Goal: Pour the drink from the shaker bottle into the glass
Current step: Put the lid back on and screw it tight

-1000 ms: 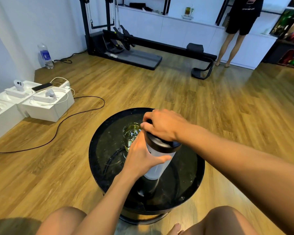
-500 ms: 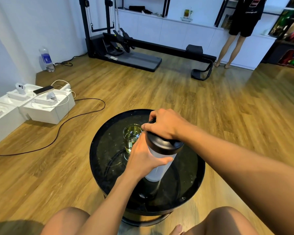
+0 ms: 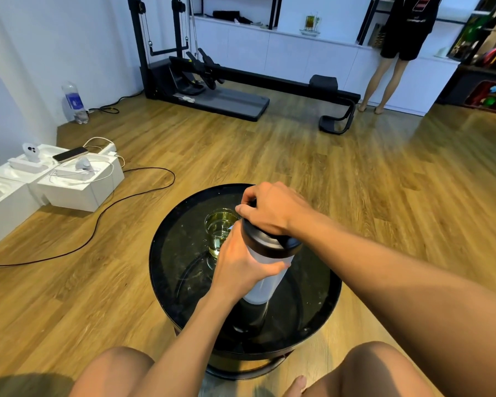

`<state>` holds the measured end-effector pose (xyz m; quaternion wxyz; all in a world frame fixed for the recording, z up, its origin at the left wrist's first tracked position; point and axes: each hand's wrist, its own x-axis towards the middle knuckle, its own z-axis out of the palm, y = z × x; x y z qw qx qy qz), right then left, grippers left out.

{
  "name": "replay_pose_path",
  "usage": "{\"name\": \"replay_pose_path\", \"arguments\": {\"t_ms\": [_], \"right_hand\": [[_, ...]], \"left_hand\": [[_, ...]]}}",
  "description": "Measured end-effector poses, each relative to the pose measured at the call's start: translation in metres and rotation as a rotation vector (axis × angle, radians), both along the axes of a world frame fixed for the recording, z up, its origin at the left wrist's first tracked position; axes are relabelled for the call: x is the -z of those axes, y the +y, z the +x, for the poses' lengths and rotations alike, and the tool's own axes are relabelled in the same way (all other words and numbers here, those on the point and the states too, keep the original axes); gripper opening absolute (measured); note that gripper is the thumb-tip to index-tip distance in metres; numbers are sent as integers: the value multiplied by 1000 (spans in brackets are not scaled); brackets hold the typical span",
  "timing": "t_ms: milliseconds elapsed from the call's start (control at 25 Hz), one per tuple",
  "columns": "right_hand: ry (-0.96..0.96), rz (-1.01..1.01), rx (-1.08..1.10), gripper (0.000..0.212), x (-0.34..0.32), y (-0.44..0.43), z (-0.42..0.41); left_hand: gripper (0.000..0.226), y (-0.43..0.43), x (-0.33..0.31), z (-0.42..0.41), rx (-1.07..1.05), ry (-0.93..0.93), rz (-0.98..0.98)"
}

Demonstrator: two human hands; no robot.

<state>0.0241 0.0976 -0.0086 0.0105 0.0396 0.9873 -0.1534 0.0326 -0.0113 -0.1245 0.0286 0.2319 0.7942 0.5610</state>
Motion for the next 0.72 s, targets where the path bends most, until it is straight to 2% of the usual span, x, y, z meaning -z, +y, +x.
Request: {"name": "replay_pose_path", "arguments": {"t_ms": [480, 720], "right_hand": [[8, -31, 183, 20, 0, -8, 0], [-26, 2, 213, 27, 0, -11, 0]], "left_hand": [[93, 1, 2, 2, -17, -40, 24], [96, 2, 3, 2, -13, -30, 26]]}}
